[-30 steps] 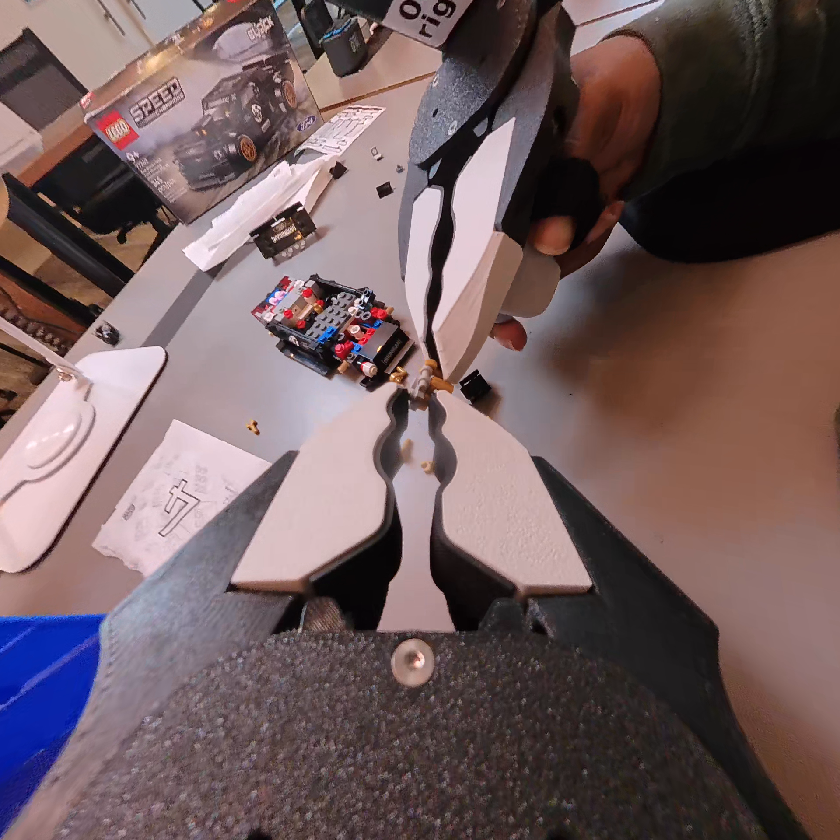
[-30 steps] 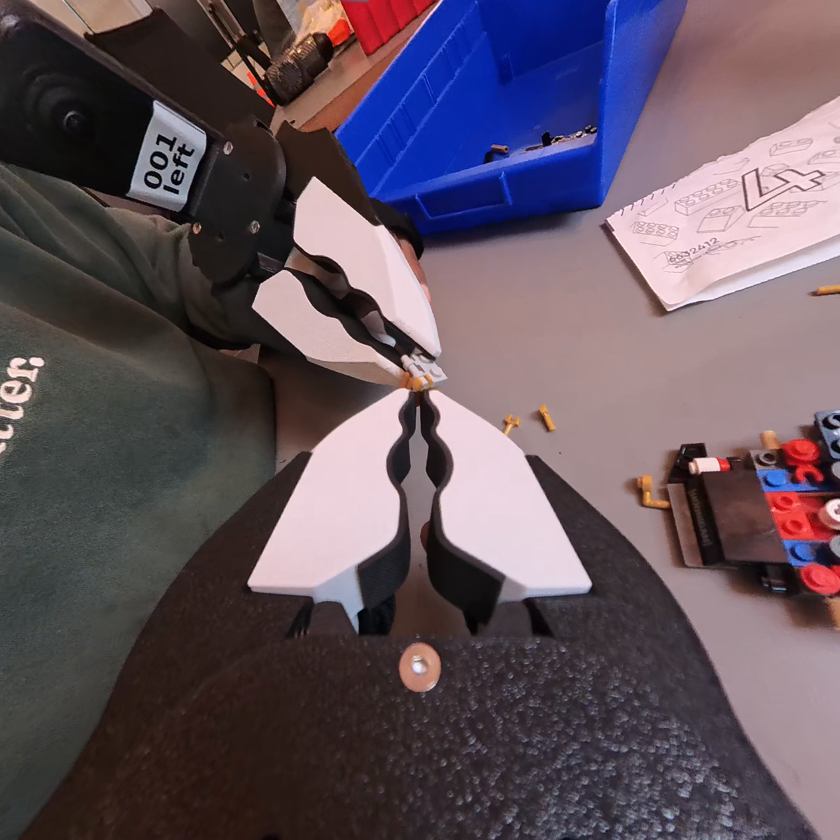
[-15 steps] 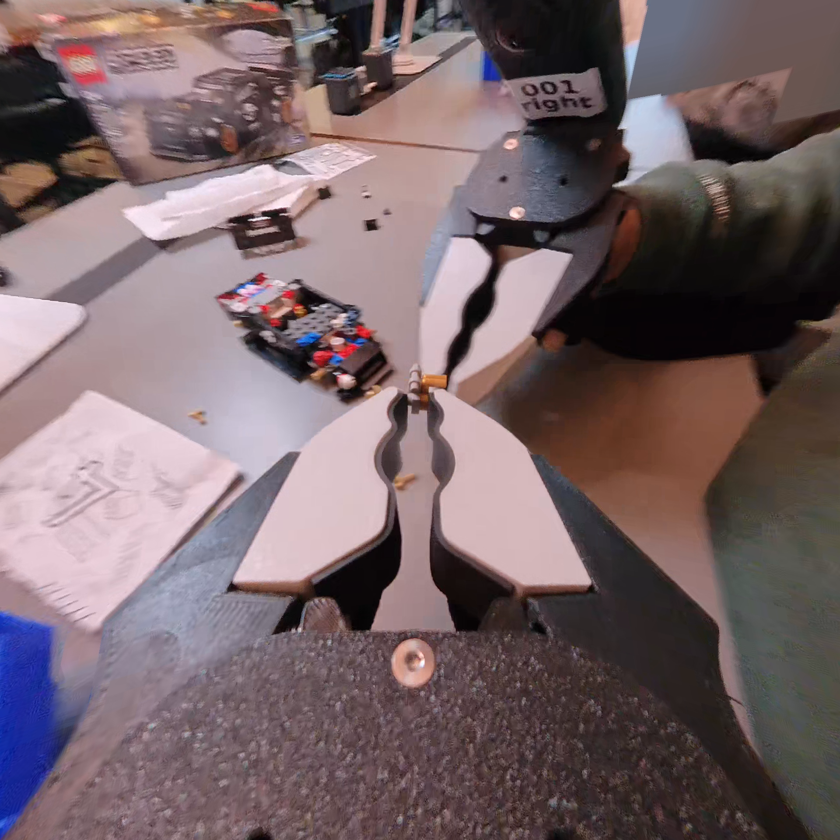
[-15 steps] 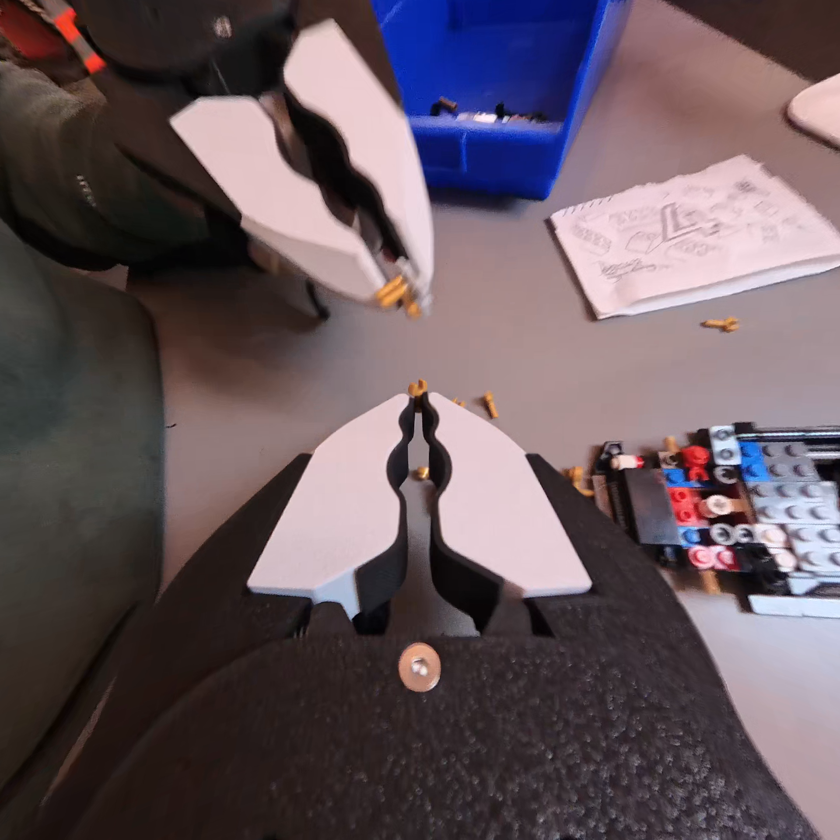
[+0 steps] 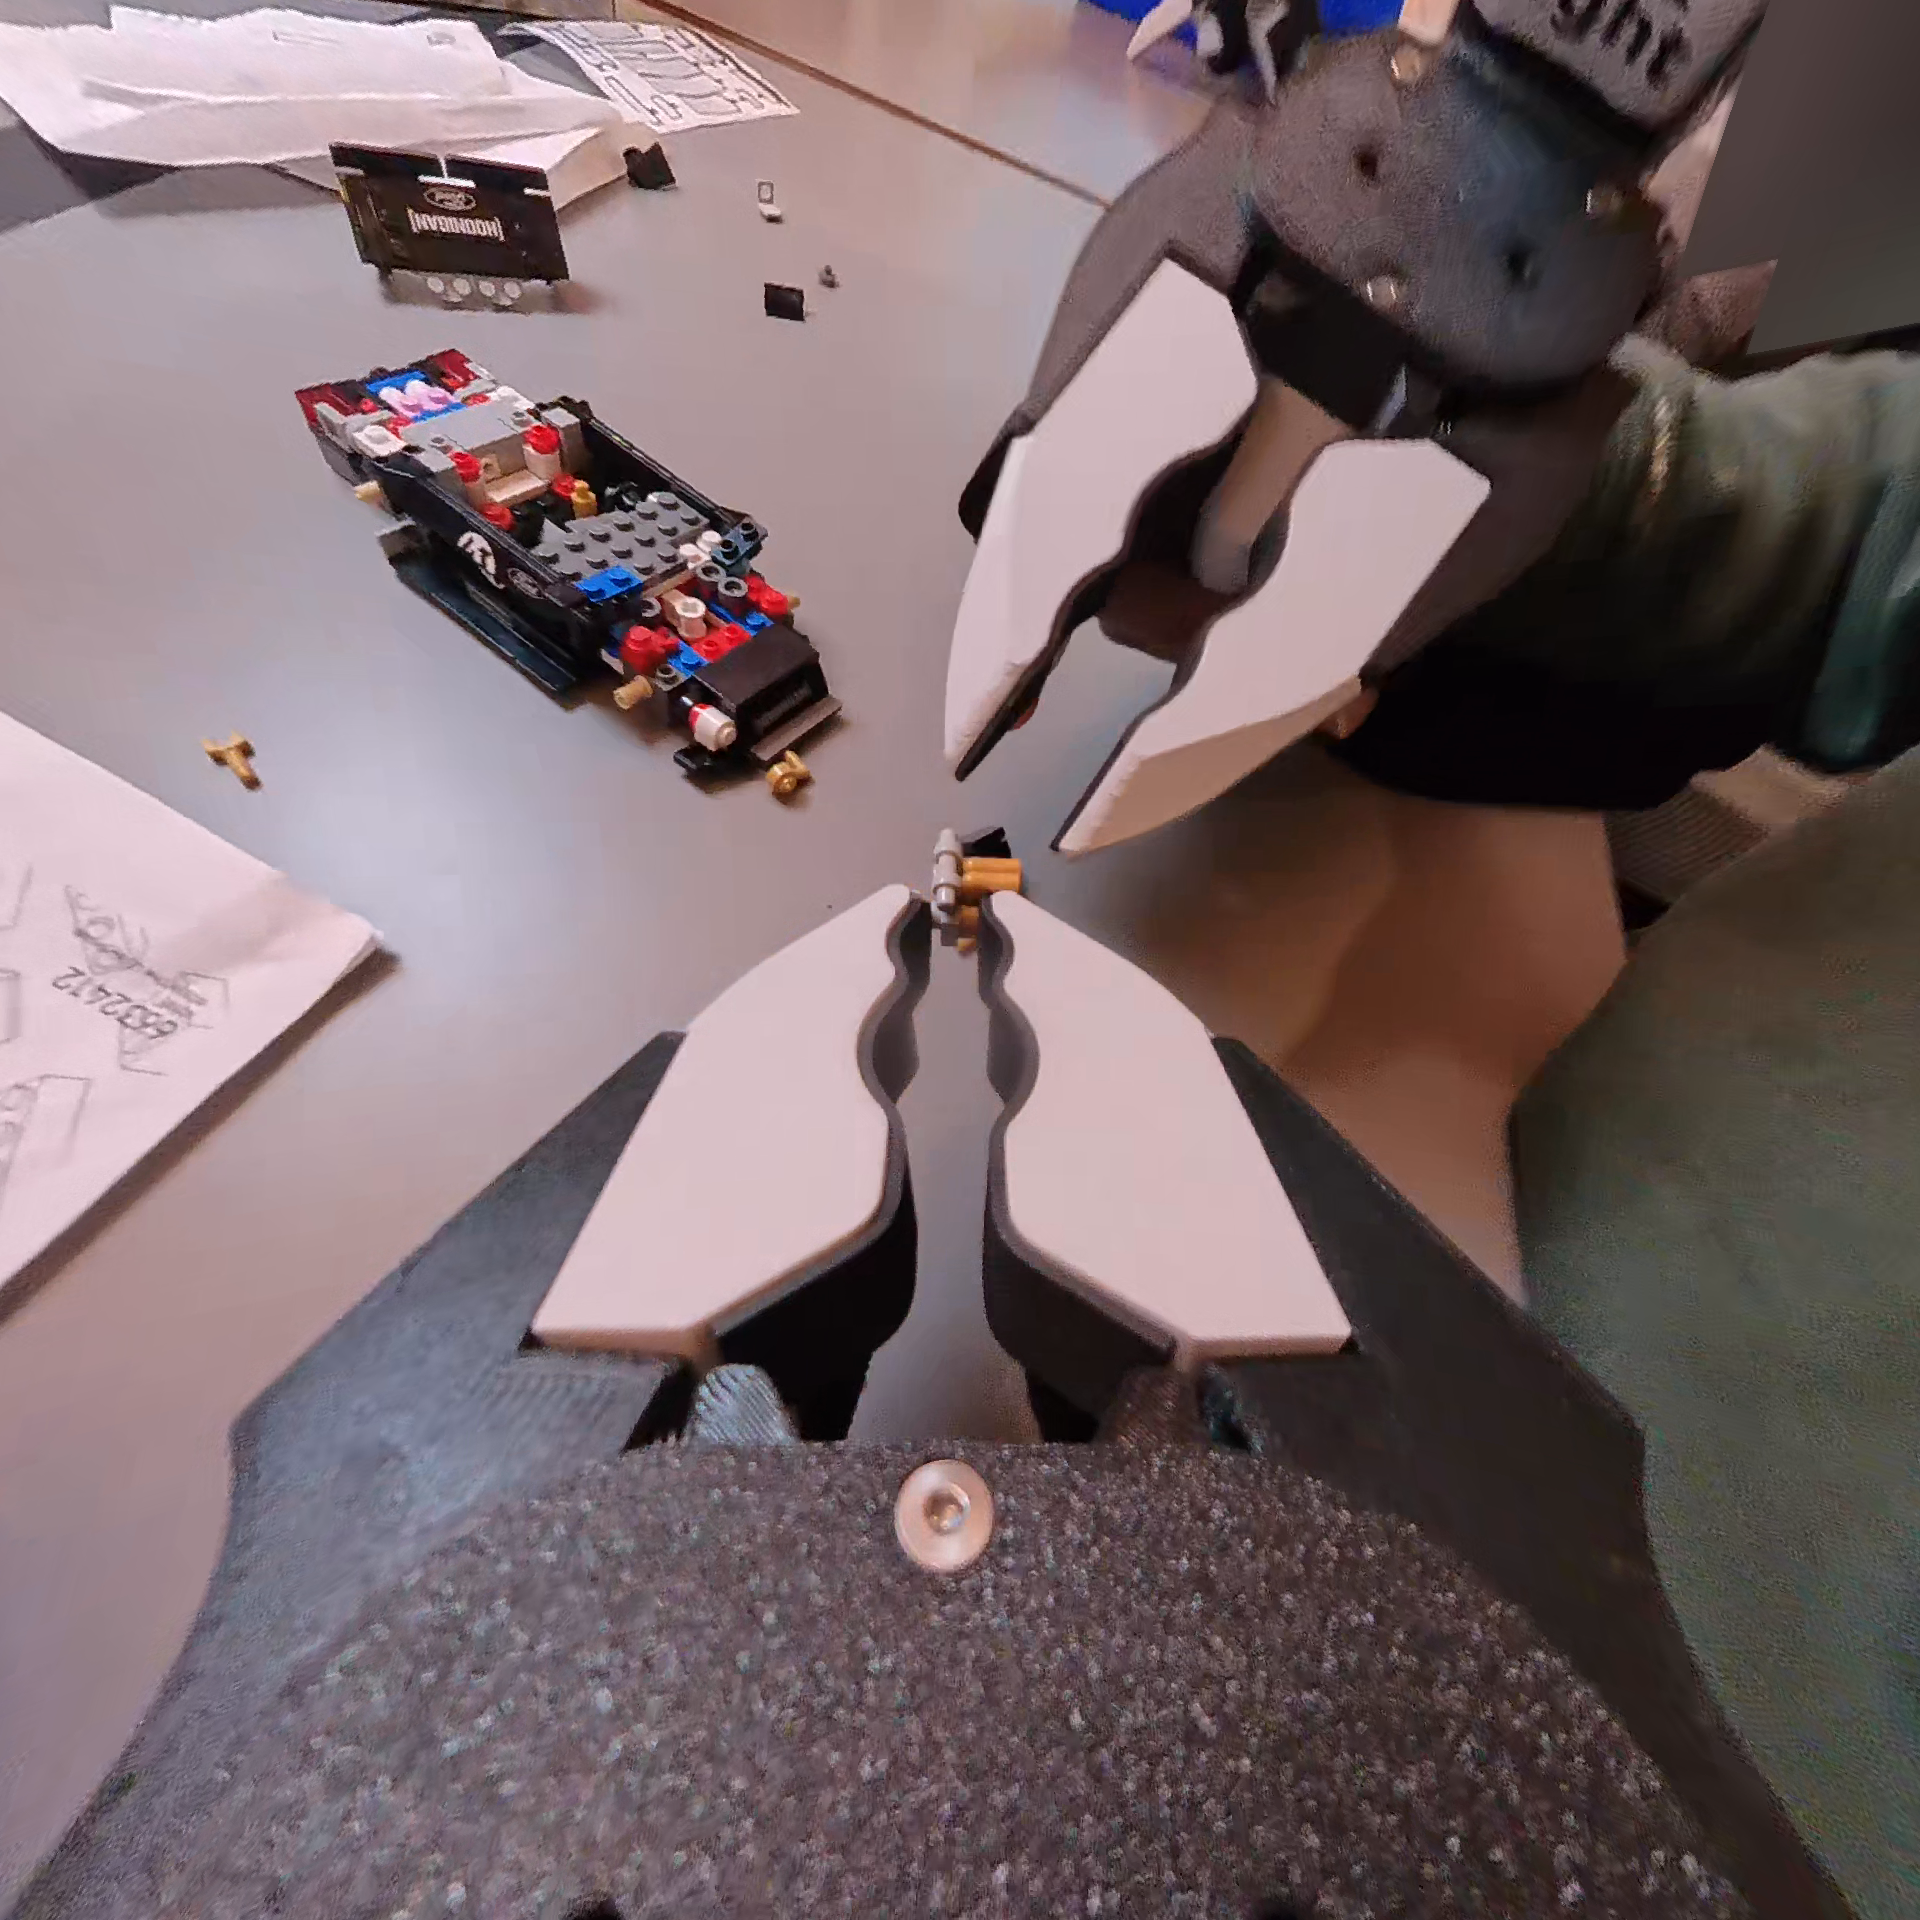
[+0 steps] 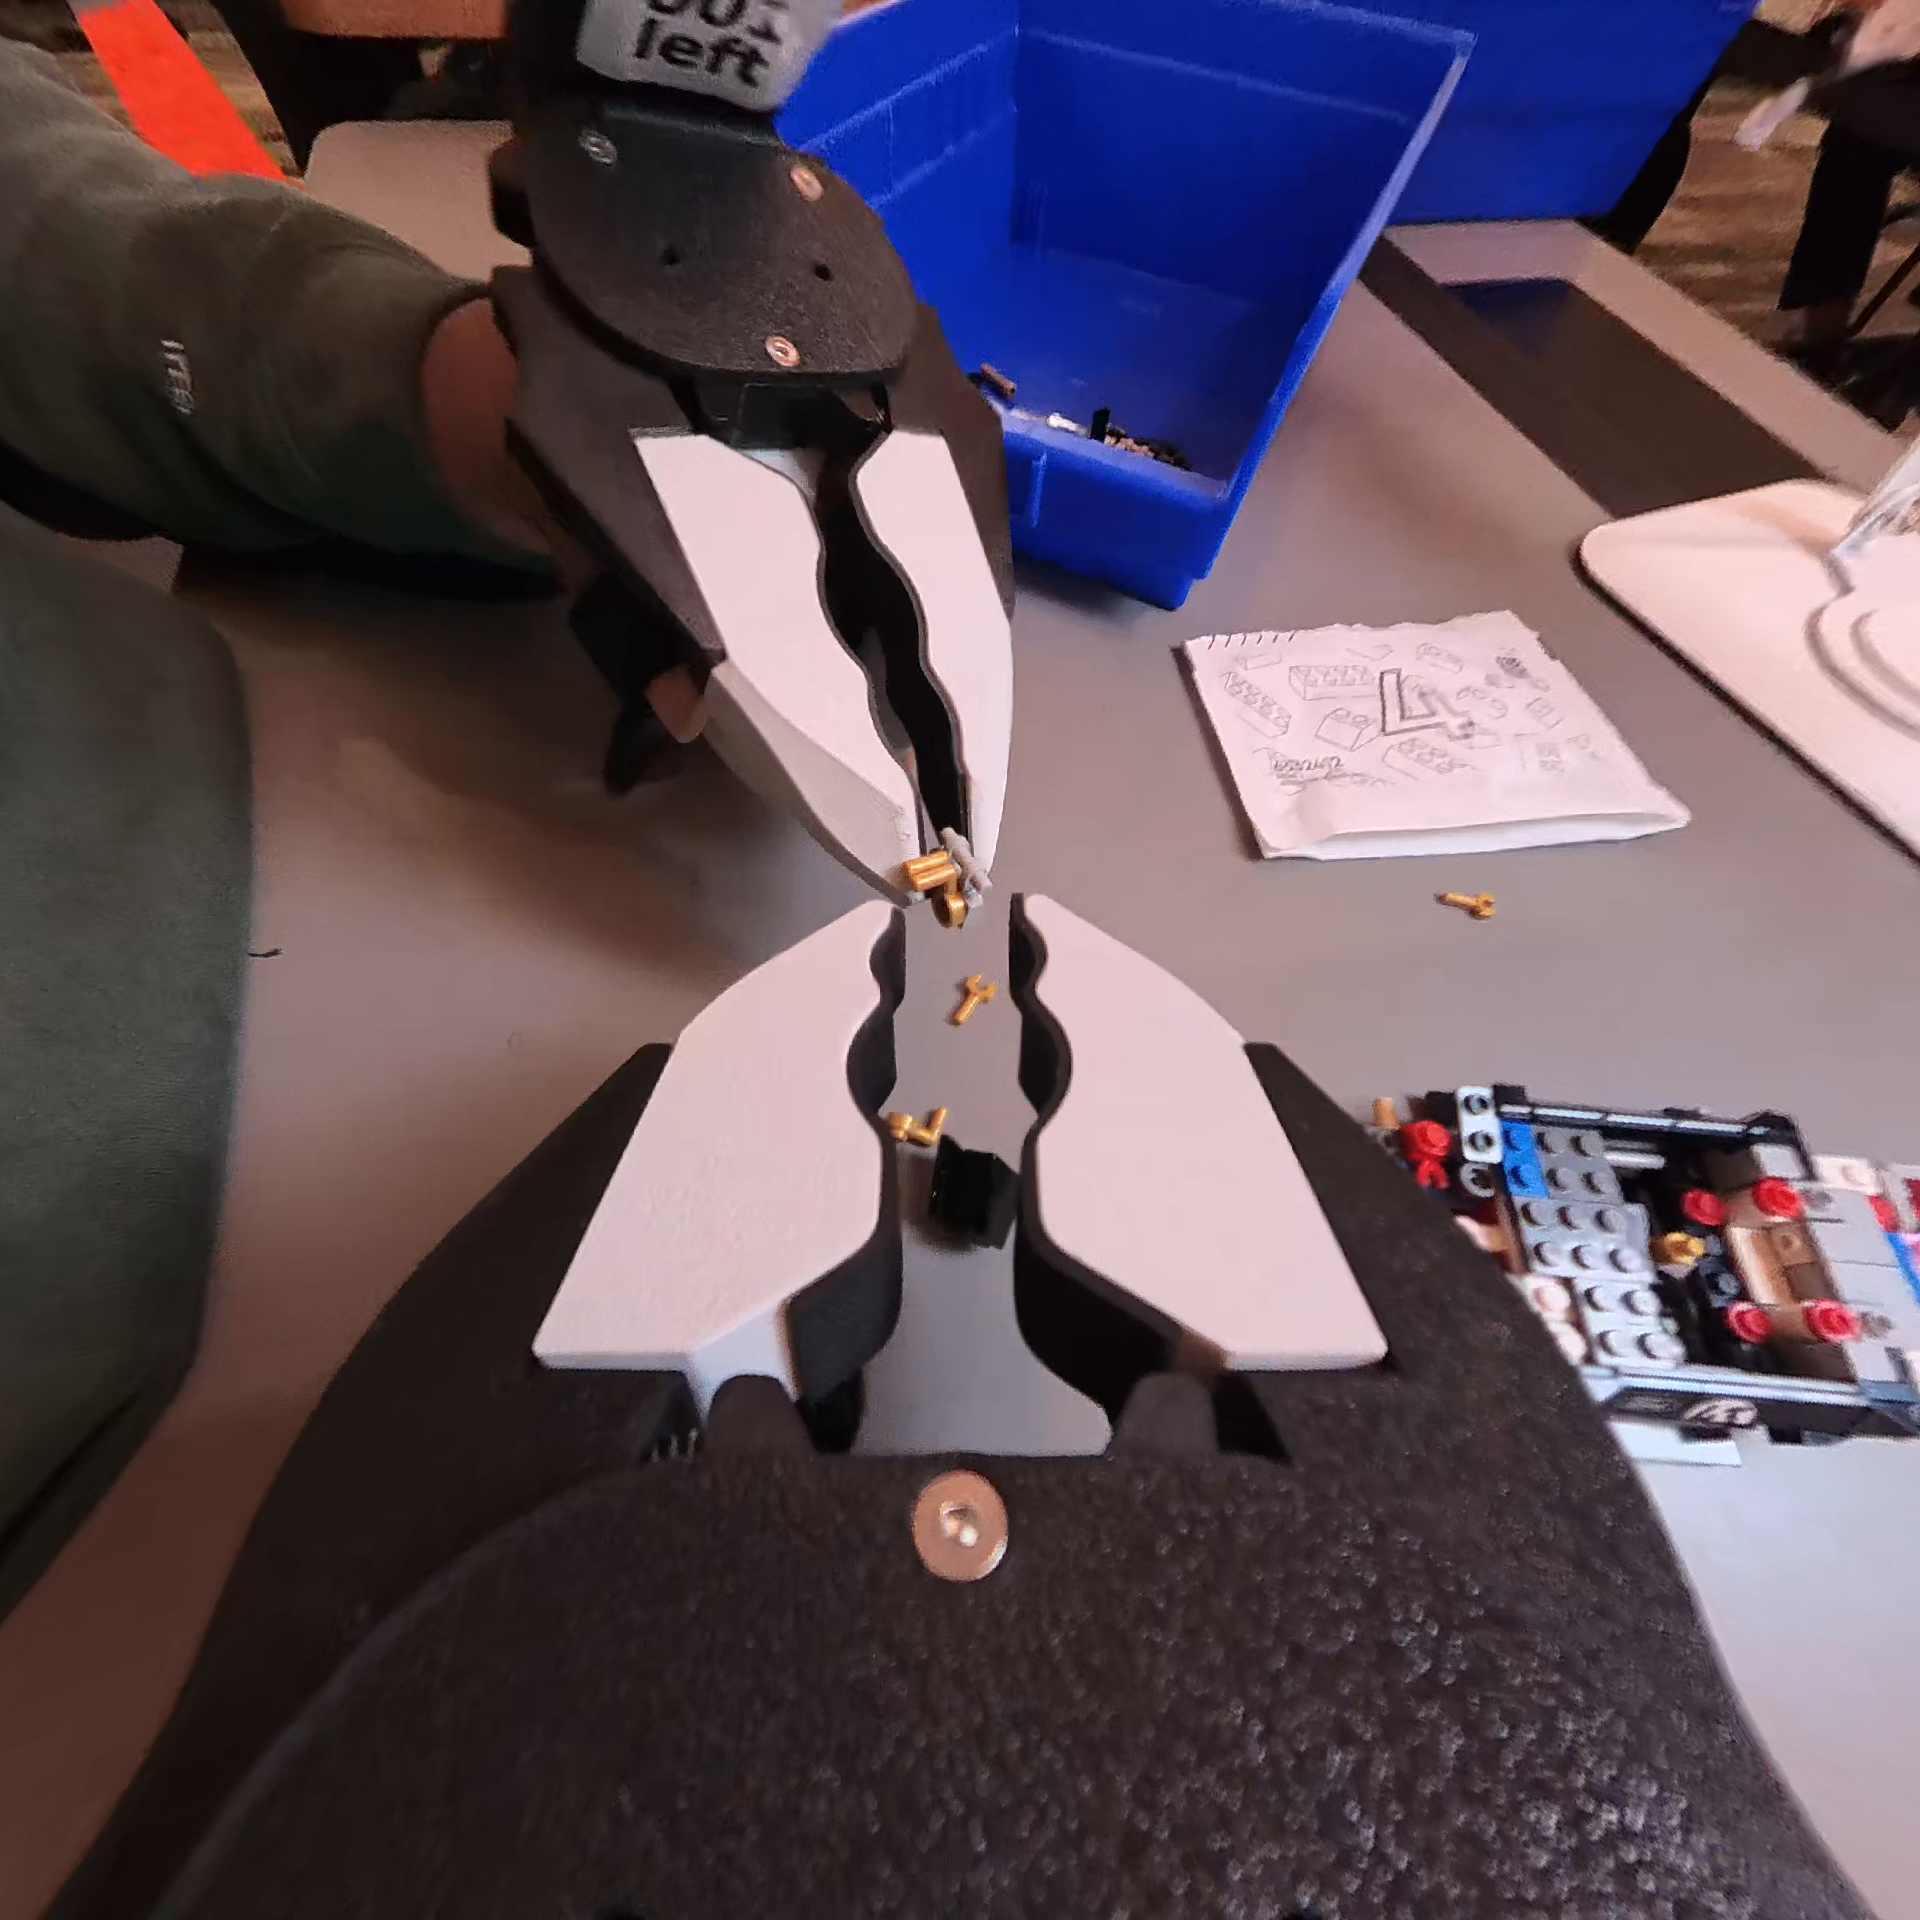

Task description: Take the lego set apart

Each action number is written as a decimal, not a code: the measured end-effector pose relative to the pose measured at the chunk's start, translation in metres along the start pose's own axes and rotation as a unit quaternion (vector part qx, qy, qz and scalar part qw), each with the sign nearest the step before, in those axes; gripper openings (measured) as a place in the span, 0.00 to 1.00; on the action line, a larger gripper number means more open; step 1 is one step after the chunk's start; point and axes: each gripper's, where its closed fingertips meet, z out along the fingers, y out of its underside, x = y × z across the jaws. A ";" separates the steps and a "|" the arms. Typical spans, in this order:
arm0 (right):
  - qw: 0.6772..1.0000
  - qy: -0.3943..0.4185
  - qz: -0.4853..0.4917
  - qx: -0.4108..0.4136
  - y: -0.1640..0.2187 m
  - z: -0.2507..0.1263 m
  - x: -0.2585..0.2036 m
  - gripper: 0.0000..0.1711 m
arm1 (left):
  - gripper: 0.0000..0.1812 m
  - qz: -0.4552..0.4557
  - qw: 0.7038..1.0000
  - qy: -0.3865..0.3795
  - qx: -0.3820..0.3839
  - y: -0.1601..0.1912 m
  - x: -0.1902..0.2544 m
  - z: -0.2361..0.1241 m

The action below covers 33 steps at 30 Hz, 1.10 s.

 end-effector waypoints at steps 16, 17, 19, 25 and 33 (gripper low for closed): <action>0.968 0.050 -0.247 0.002 -0.002 0.004 -0.019 0.07 | 0.05 -0.129 0.986 0.104 -0.026 0.010 0.019 0.005; 0.965 0.042 -0.261 -0.002 0.000 0.004 -0.023 0.07 | 0.05 -0.125 0.985 0.110 -0.037 0.013 0.021 0.006; 0.959 0.029 -0.282 -0.011 0.004 0.004 -0.029 0.06 | 0.05 -0.123 0.983 0.123 -0.055 0.018 0.026 0.006; 0.952 0.012 -0.305 -0.035 0.014 0.006 -0.036 0.05 | 0.05 -0.119 0.979 0.147 -0.074 0.023 0.033 0.003; 0.949 -0.023 -0.313 -0.041 0.021 0.009 -0.049 0.06 | 0.04 -0.115 0.972 0.170 -0.111 0.035 0.042 0.002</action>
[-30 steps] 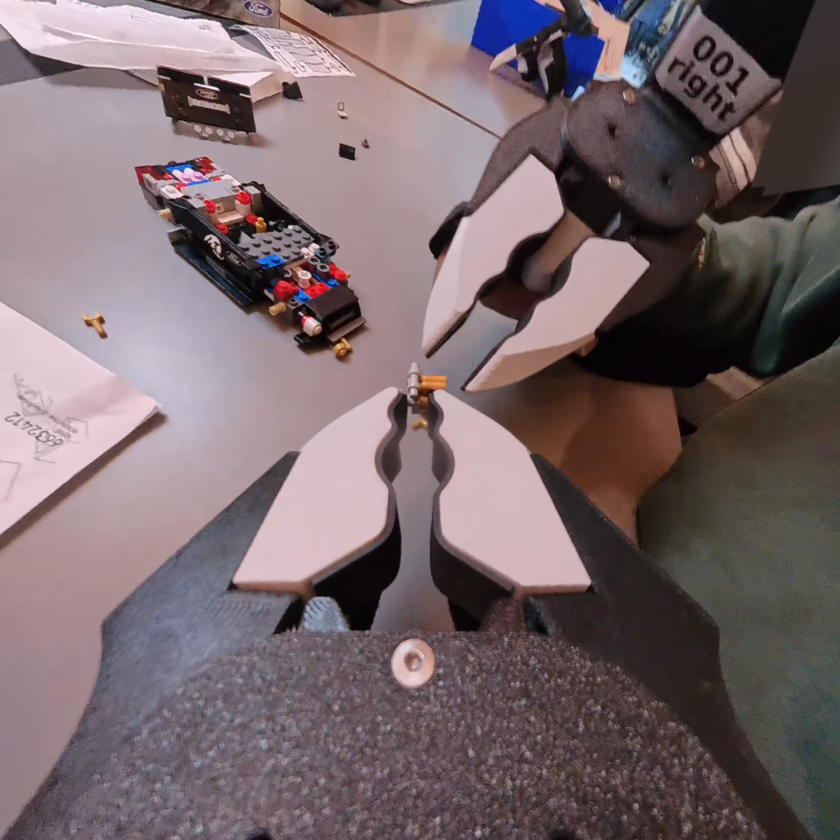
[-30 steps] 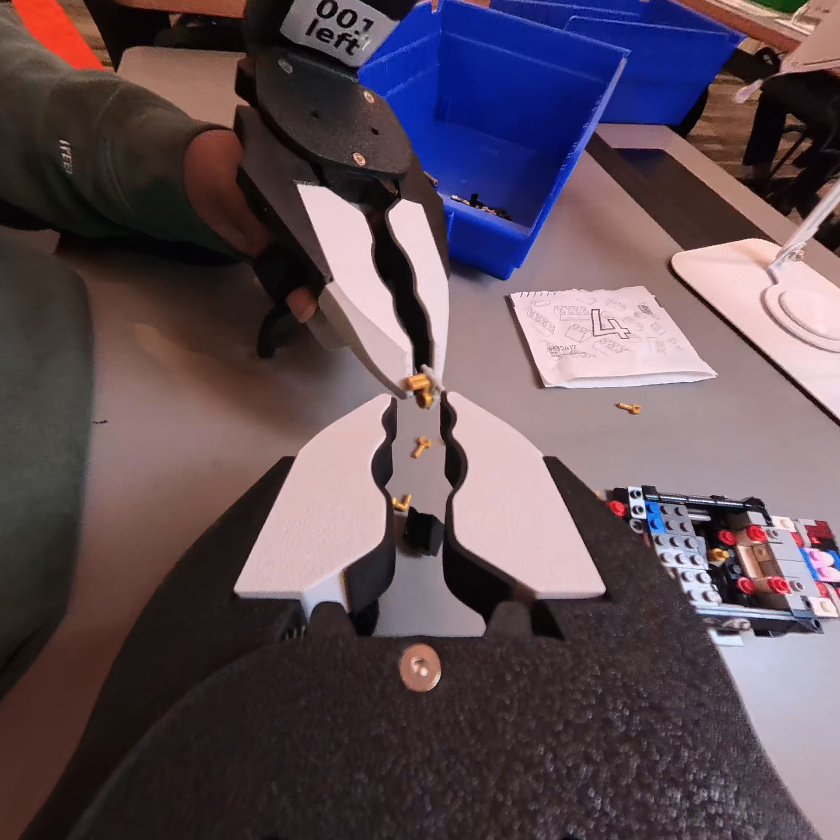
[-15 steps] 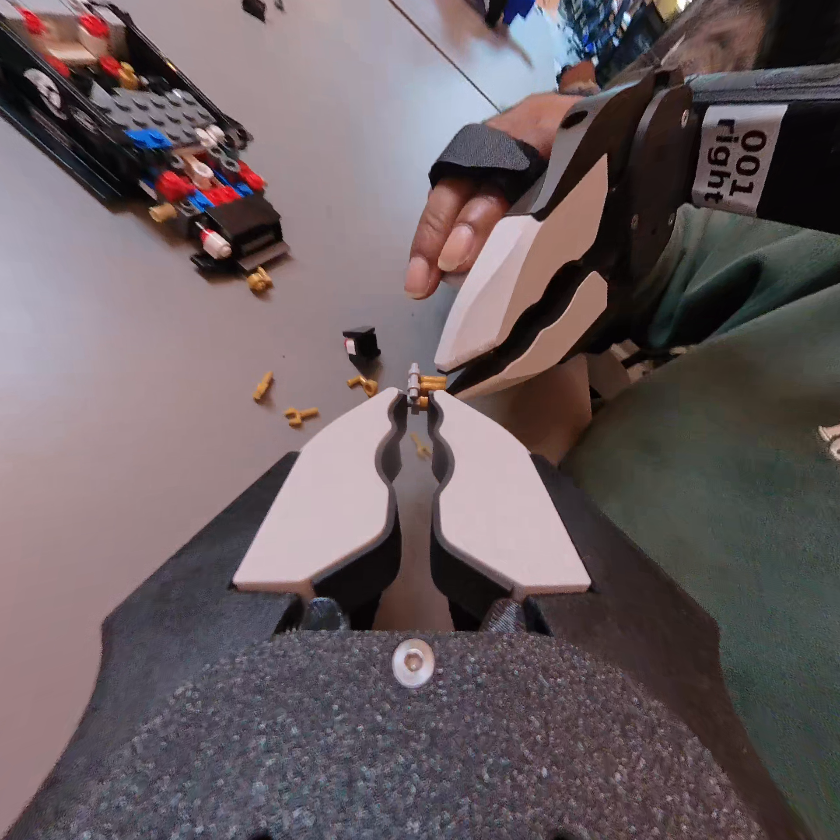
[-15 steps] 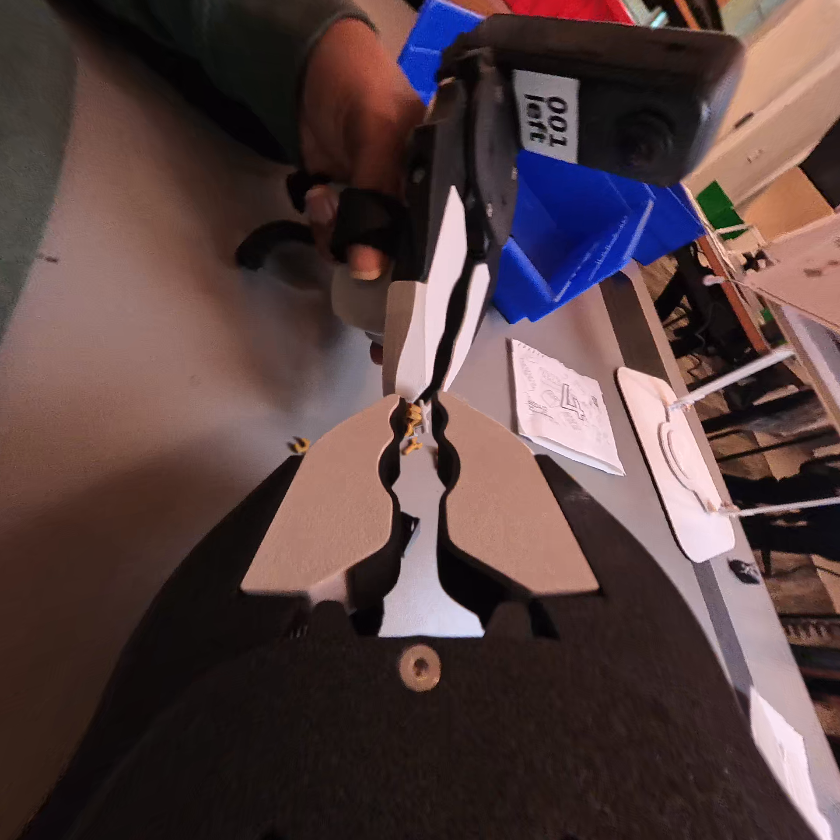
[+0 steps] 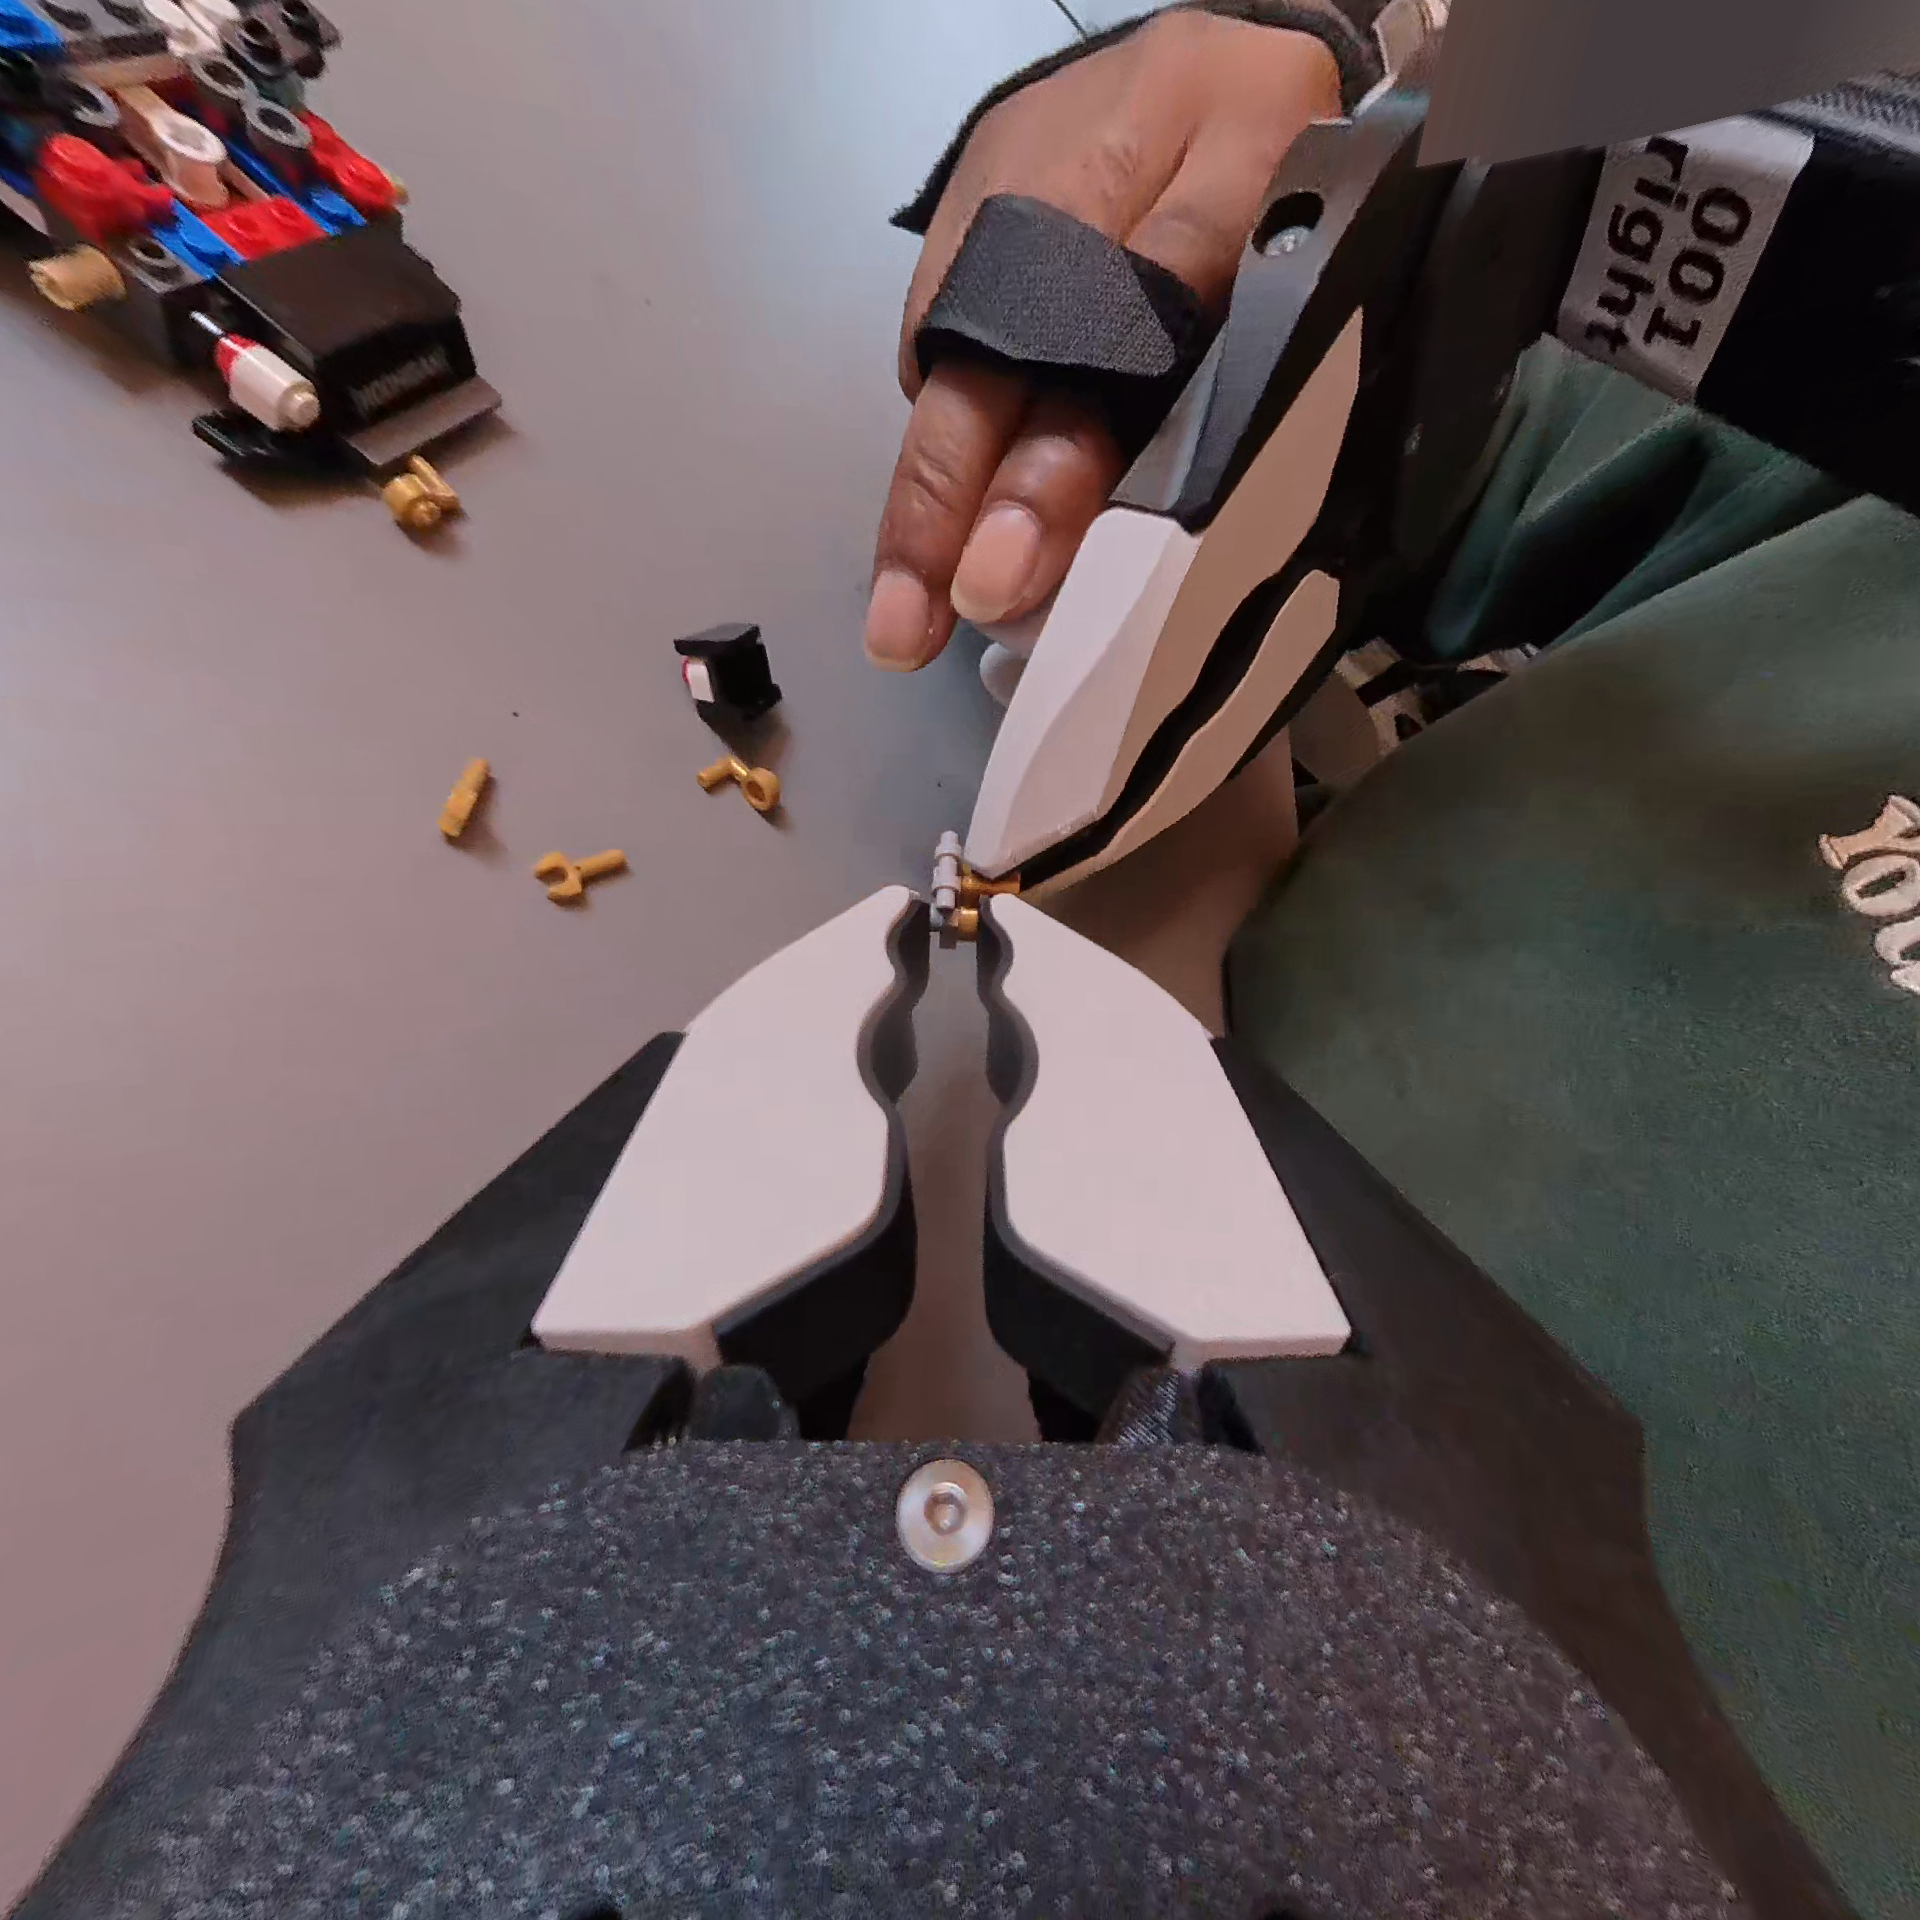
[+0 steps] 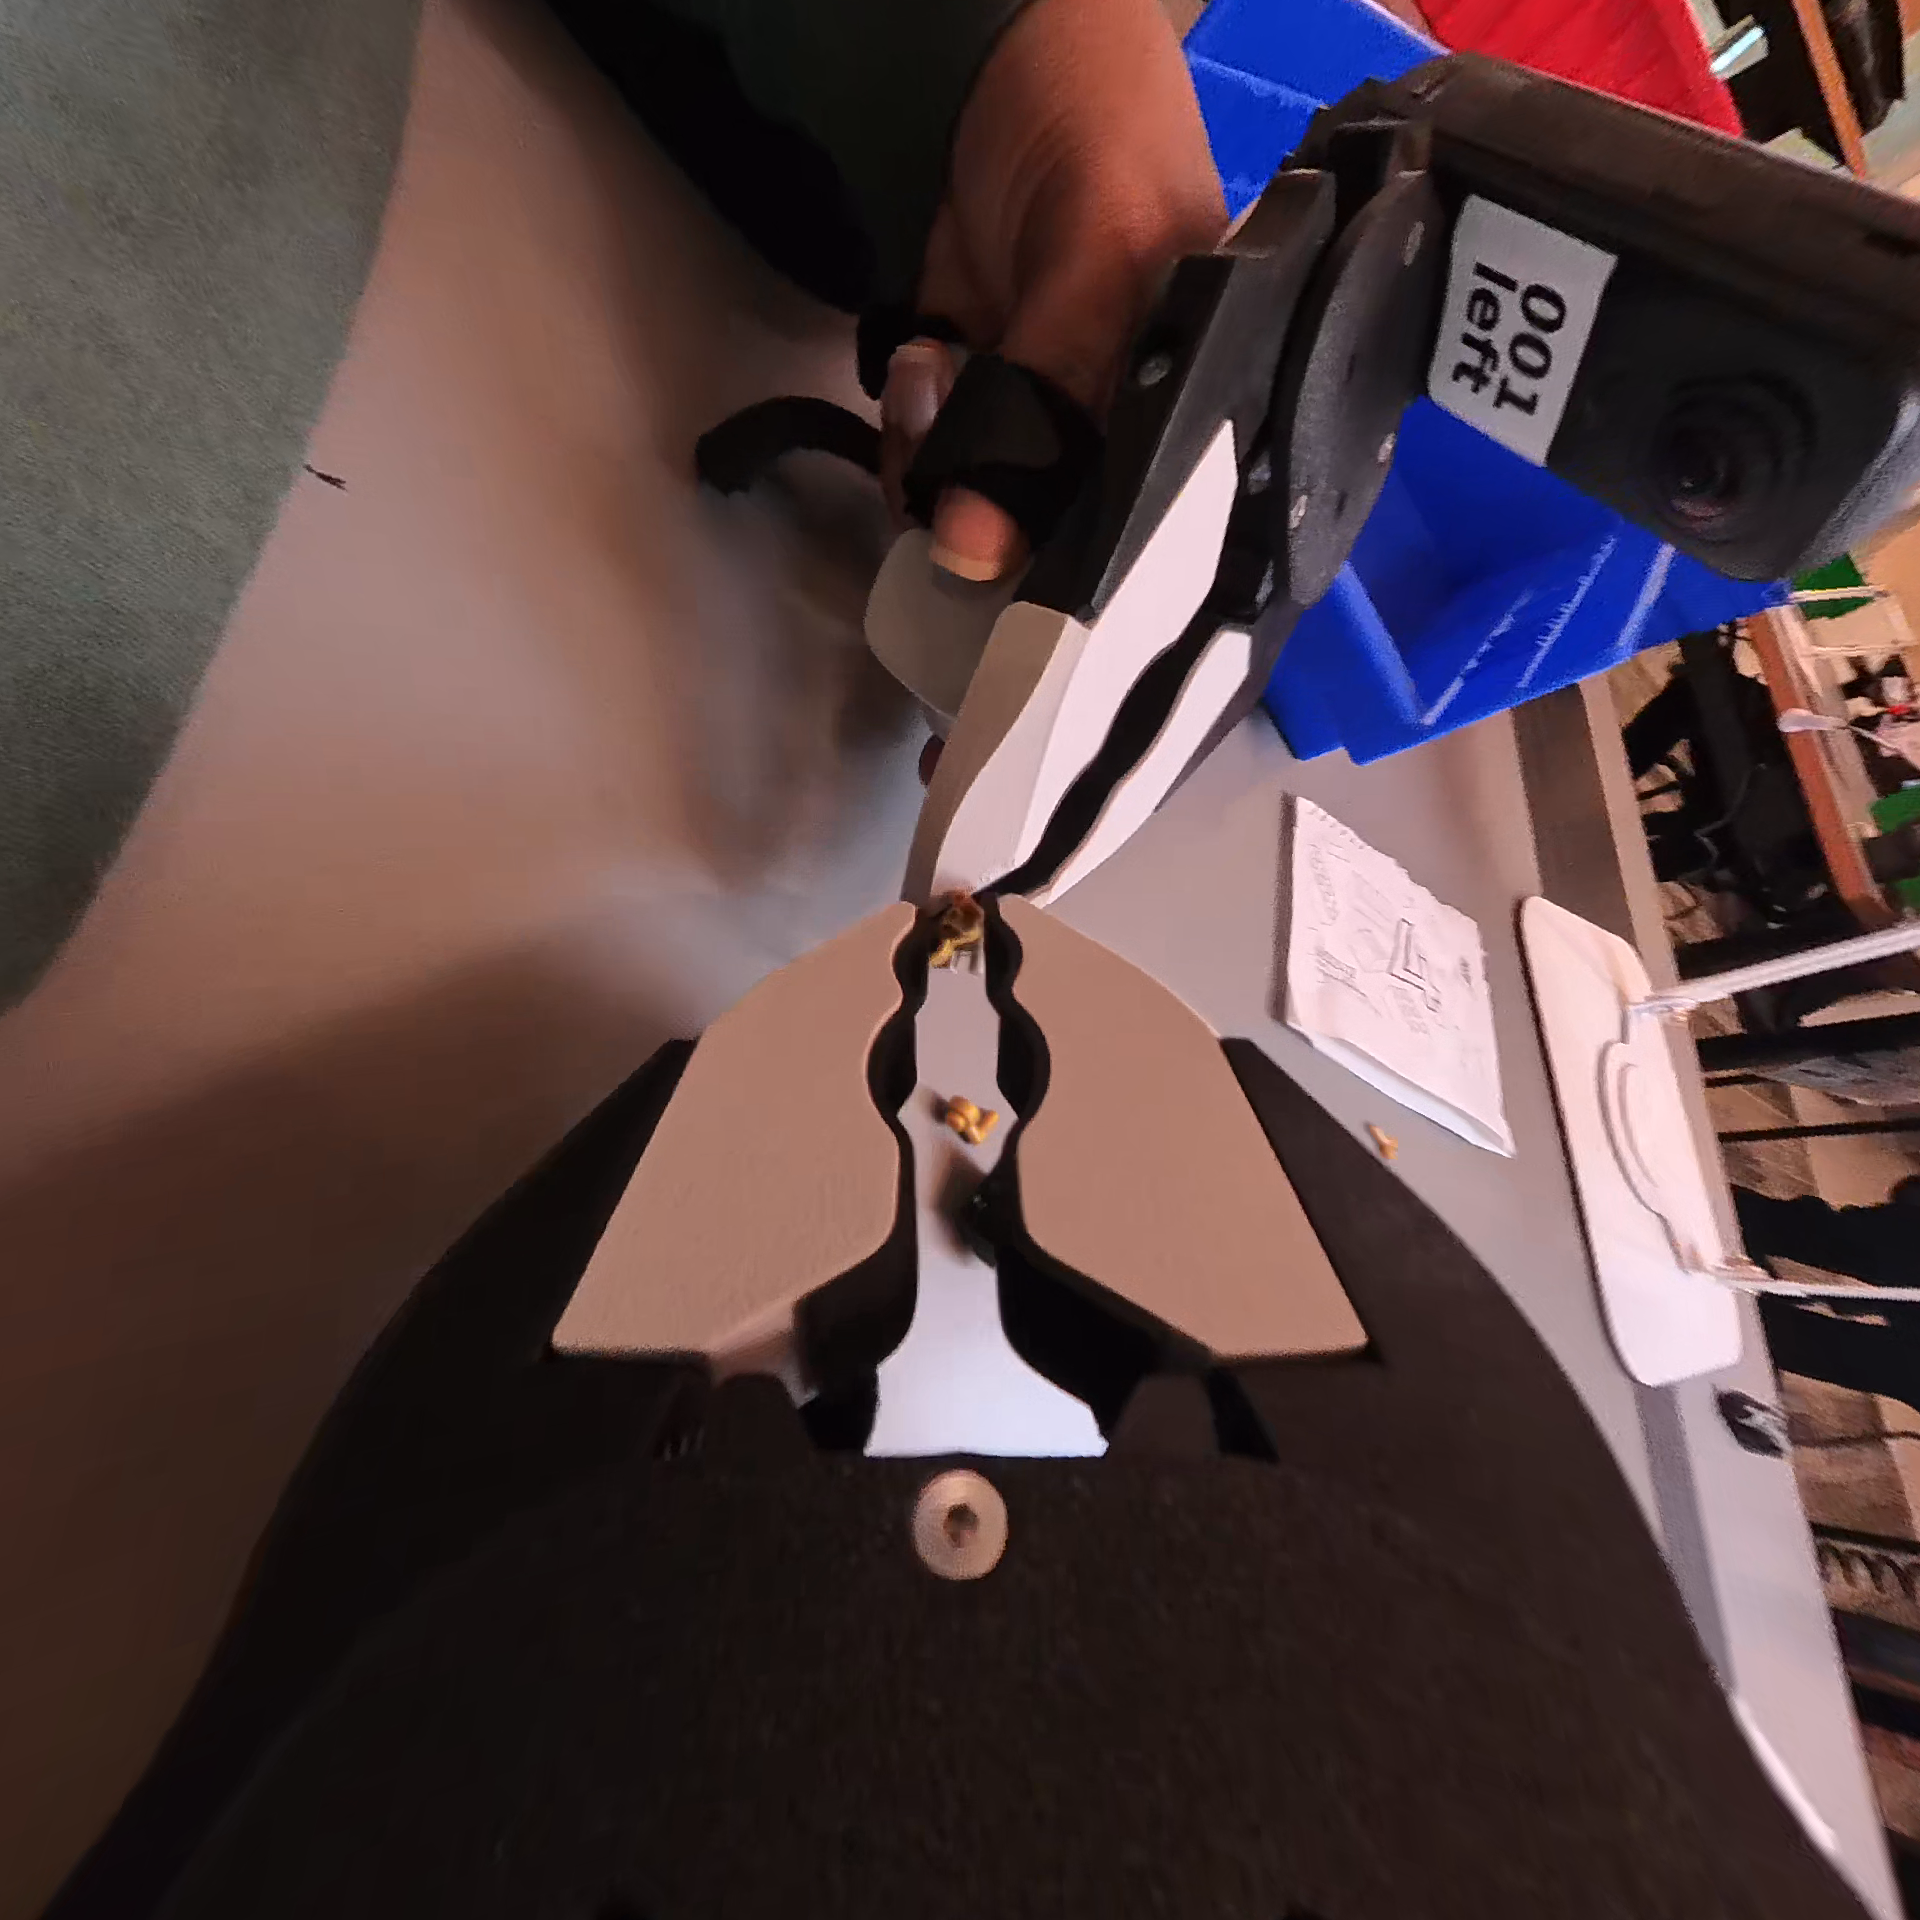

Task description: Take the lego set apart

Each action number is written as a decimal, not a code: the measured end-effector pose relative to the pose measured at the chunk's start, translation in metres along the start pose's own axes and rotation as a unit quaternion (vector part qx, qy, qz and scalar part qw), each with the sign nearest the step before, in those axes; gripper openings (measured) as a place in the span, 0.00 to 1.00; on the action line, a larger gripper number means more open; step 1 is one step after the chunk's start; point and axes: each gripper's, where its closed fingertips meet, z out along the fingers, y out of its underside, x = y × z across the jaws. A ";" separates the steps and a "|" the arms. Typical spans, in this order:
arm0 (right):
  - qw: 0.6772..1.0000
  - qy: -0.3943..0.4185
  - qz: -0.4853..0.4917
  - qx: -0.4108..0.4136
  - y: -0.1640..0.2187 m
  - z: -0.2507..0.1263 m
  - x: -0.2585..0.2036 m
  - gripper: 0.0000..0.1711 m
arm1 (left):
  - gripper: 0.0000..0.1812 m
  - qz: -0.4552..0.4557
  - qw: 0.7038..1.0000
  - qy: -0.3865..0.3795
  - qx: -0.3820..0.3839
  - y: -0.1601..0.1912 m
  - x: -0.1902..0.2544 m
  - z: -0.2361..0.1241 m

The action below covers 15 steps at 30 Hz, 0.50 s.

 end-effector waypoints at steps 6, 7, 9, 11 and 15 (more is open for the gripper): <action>0.998 -0.050 0.041 0.027 -0.007 -0.001 -0.012 0.02 | 0.16 0.031 0.998 0.049 -0.038 0.012 0.021 0.006; 0.996 -0.056 0.062 0.036 -0.009 -0.002 -0.011 0.02 | 0.15 0.043 0.997 0.047 -0.035 0.011 0.021 0.006; 0.992 -0.052 0.105 0.055 -0.009 -0.006 -0.003 0.02 | 0.16 0.057 0.997 0.046 -0.008 0.002 0.021 0.000; 0.979 -0.055 0.166 0.100 -0.016 -0.013 0.008 0.02 | 0.16 0.071 0.996 0.040 0.030 -0.010 0.018 -0.010; 0.931 -0.052 0.304 0.195 -0.029 -0.029 0.038 0.02 | 0.18 0.144 0.984 0.002 0.107 -0.035 0.021 -0.022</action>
